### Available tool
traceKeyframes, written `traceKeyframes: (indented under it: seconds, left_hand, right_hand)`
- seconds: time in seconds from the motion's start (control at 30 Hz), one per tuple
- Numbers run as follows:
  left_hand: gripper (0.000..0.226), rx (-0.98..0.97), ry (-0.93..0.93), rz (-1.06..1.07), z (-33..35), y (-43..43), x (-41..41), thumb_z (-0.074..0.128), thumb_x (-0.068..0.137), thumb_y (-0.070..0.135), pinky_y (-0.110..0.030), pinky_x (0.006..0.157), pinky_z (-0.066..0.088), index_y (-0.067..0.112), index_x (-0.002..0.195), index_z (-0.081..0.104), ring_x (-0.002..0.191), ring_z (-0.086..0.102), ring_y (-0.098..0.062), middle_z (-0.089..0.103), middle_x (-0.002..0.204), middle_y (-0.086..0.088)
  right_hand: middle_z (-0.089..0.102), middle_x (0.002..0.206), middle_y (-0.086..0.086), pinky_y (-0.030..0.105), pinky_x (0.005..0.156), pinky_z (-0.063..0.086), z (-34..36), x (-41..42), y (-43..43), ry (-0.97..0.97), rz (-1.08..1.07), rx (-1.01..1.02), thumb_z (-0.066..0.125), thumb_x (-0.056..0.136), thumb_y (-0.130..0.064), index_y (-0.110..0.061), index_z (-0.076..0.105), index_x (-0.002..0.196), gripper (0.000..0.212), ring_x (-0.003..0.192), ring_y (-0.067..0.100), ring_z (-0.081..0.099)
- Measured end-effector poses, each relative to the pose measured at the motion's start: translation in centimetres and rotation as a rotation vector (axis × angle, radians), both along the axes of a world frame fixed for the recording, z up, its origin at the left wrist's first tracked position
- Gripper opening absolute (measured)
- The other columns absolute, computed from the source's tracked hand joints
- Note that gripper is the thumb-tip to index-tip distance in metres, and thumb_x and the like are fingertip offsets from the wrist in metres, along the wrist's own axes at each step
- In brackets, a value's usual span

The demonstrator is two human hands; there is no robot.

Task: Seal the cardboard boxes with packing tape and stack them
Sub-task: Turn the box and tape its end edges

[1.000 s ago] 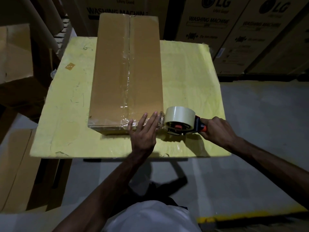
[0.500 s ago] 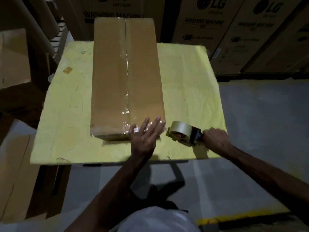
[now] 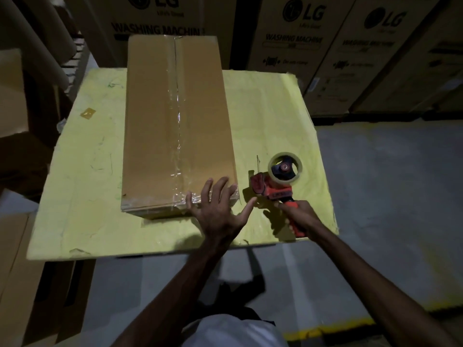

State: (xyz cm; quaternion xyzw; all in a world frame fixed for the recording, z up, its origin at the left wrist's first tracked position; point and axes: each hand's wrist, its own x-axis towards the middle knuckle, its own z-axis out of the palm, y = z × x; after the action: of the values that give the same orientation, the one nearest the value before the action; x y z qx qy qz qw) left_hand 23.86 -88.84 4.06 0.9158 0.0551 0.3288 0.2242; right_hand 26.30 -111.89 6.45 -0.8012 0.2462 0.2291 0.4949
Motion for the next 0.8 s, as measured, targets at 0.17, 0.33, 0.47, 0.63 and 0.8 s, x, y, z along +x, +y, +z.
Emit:
traceKeyframes:
  seconds: [0.17,0.33,0.47,0.63,0.8]
  left_hand:
    - [0.023,0.005,-0.047,0.084,-0.5,-0.5,0.4,0.079,0.083,0.048,-0.059,0.112,0.026,0.027,0.093,0.073,0.125,0.062,-0.021,0.071,0.124,0.012]
    - [0.021,0.049,-0.065,0.075,-0.8,-0.6,0.5,0.079,0.083,0.041,-0.061,0.111,0.028,0.027,0.097,0.073,0.126,0.062,-0.022,0.070,0.126,0.010]
    - [0.024,0.041,-0.008,0.125,-0.3,-1.2,0.7,0.079,0.077,0.034,-0.059,0.113,0.026,0.027,0.098,0.070,0.126,0.060,-0.023,0.068,0.125,0.010]
    - [0.031,0.118,0.058,0.150,-0.1,-1.6,0.4,0.077,0.076,0.030,-0.060,0.114,0.027,0.025,0.106,0.072,0.128,0.057,-0.023,0.066,0.127,0.006]
    - [0.057,0.168,0.142,0.042,-0.2,-0.6,-0.5,0.078,0.078,0.057,-0.064,0.115,0.025,0.025,0.124,0.068,0.138,0.051,-0.025,0.061,0.142,0.004]
  right_hand:
    - [0.065,0.061,0.011,0.029,0.046,0.047,-0.5,2.5,3.2,-0.031,-0.162,0.083,0.079,0.081,-0.035,-0.008,0.069,0.071,0.030,0.047,0.023,0.057]
    - [0.071,0.060,0.005,0.034,0.056,0.057,-1.4,7.3,7.1,-0.075,-0.213,0.073,0.076,0.078,-0.044,-0.012,0.072,0.068,0.034,0.048,0.018,0.060]
    - [0.076,0.072,0.010,0.034,0.055,0.055,-3.2,10.6,9.0,-0.043,-0.241,0.125,0.074,0.079,-0.037,-0.004,0.077,0.078,0.033,0.051,0.020,0.062]
    - [0.075,0.068,0.009,0.039,0.069,0.062,-6.4,11.8,9.8,-0.041,-0.140,0.053,0.070,0.075,-0.030,-0.006,0.077,0.079,0.025,0.054,0.023,0.067]
    - [0.067,0.113,0.014,0.031,0.074,0.045,-7.5,10.8,10.4,-0.162,0.064,-0.349,0.071,0.088,-0.042,-0.005,0.062,0.119,0.049,0.107,0.035,0.066]
